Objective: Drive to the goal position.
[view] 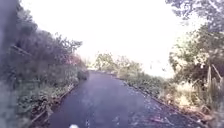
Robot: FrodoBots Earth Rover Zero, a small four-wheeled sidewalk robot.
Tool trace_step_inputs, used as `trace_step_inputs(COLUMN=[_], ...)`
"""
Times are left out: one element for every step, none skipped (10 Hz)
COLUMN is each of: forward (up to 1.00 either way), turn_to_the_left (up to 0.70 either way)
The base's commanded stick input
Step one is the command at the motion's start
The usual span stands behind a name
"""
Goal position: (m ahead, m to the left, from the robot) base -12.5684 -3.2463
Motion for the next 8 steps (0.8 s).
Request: trace_step_inputs(forward=[0.85, 0.85, 0.85, 0.85, 0.85, 0.85, 0.85, 0.83], turn_to_the_left=[-0.34, -0.34, -0.30, -0.25, -0.19, -0.10, -0.01, 0.00])
